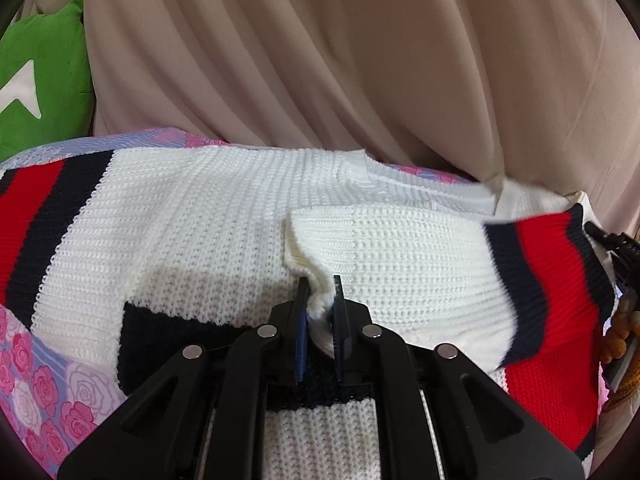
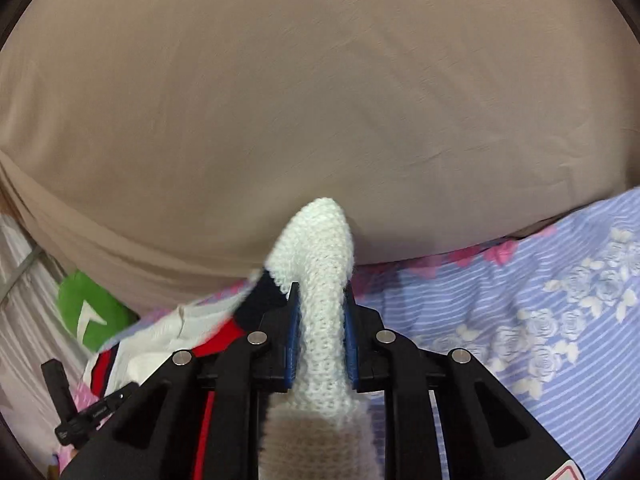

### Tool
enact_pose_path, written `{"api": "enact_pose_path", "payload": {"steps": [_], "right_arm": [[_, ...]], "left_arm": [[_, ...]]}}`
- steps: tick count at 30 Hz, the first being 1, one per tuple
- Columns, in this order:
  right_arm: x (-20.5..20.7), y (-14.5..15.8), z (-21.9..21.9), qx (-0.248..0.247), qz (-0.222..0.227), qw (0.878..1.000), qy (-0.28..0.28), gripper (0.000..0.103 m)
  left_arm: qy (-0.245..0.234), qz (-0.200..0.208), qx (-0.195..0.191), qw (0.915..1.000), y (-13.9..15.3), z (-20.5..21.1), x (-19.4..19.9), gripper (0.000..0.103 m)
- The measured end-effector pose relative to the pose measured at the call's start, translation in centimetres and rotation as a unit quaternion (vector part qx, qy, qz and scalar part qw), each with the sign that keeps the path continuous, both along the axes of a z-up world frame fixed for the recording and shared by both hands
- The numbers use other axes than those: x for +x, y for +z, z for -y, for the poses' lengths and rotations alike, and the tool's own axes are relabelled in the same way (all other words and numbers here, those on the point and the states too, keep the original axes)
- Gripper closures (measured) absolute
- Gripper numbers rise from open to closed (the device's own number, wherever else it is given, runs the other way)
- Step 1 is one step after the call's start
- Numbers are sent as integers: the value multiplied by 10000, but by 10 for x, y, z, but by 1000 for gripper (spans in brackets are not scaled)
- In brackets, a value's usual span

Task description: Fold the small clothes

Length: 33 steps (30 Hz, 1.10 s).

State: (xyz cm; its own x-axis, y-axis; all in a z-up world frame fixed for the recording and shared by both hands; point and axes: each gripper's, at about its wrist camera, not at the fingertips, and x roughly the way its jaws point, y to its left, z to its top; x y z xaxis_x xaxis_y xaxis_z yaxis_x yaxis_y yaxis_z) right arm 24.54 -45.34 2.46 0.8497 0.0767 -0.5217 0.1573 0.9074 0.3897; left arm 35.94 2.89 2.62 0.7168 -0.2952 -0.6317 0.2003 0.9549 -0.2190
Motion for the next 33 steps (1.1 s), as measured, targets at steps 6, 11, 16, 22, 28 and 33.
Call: {"api": "enact_pose_path", "payload": {"steps": [6,11,16,22,28,33], "right_arm": [[-10,14,-8,30,-89,10000,-27,81],[-69,21,-45,-388,108,9980,493,79],[-55,-25,-63,-1184,-986,9860,639,103],[-67,-10,-58,-1111,-630,9903,541,103],[-83,1,-75,-1178,-570,9899,536,93],[-119,11,-129,-922,-422,9831,1525,80]], "left_arm": [[-4,-29,123,9999,-4,4,1,93],[-12,-19,136,9999,-6,5,0,93],[25,73,206,9998,-7,7,-7,92],[47,69,208,9997,-7,4,-7,92],[326,100,-187,9992,-2,-22,-15,88],[1213,178,-488,9913,14,-116,-43,45]]}}
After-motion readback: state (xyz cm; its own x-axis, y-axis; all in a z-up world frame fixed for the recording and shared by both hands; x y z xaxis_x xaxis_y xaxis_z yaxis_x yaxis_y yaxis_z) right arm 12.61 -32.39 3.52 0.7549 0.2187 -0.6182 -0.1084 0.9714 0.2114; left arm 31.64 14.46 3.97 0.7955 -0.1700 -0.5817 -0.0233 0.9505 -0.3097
